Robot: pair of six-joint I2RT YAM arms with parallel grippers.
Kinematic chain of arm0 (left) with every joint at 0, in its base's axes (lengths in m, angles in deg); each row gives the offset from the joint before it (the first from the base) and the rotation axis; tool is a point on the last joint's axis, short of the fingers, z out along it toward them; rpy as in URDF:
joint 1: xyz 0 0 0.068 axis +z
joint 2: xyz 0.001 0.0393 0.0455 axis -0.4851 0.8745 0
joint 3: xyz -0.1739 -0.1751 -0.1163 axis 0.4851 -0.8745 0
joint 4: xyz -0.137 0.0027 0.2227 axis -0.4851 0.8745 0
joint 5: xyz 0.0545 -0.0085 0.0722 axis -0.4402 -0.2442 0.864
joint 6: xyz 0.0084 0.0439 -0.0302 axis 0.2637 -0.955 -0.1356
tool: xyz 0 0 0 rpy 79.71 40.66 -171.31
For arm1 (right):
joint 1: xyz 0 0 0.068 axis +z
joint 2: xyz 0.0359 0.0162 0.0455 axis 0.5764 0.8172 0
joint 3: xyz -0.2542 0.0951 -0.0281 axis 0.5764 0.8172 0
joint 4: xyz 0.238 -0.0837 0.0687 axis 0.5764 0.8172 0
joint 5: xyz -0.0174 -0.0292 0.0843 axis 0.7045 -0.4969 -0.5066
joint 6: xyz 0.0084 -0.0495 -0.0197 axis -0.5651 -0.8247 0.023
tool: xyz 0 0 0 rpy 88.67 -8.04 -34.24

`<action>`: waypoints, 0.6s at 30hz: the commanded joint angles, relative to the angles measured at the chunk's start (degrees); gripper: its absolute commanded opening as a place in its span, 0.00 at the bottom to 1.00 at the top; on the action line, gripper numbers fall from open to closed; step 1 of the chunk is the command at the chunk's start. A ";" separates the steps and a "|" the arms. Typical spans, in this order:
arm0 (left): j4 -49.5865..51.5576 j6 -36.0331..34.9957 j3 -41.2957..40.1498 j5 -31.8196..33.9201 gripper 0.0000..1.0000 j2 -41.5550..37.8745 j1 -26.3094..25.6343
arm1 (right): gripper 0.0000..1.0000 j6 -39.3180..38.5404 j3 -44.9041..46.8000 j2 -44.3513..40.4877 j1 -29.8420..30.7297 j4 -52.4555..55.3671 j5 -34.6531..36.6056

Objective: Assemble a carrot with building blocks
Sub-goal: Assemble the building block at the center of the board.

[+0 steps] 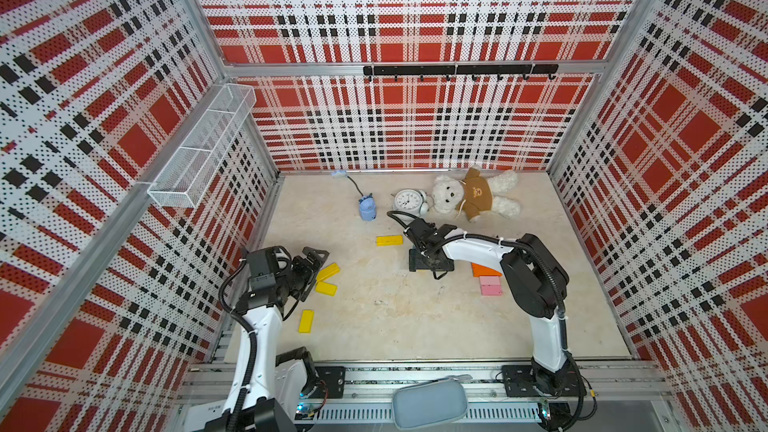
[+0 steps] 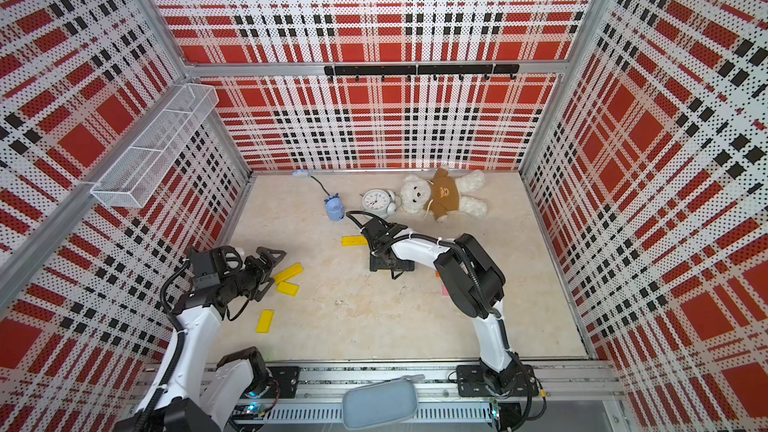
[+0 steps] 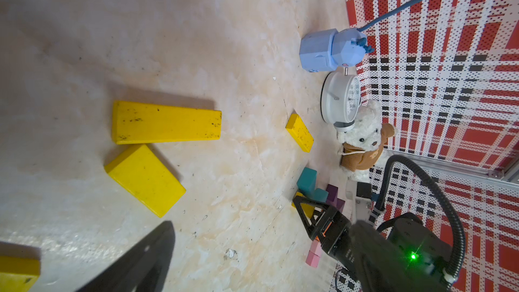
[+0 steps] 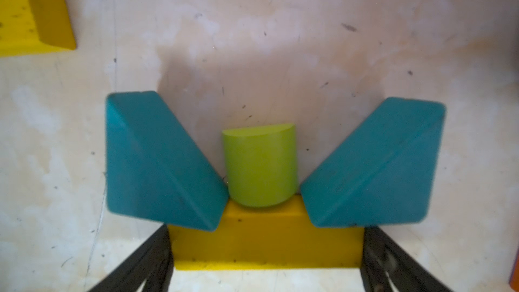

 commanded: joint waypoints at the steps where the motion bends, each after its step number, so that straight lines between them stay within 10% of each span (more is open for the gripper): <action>1: -0.92 -0.07 -0.41 -0.57 0.99 -0.13 -0.13 | 0.96 0.64 1.17 -0.51 -0.18 -2.06 0.52; 18: -0.98 -0.24 -0.42 -0.55 0.99 -0.06 -0.58 | 1.00 -1.16 3.25 -6.15 -0.16 -3.28 1.45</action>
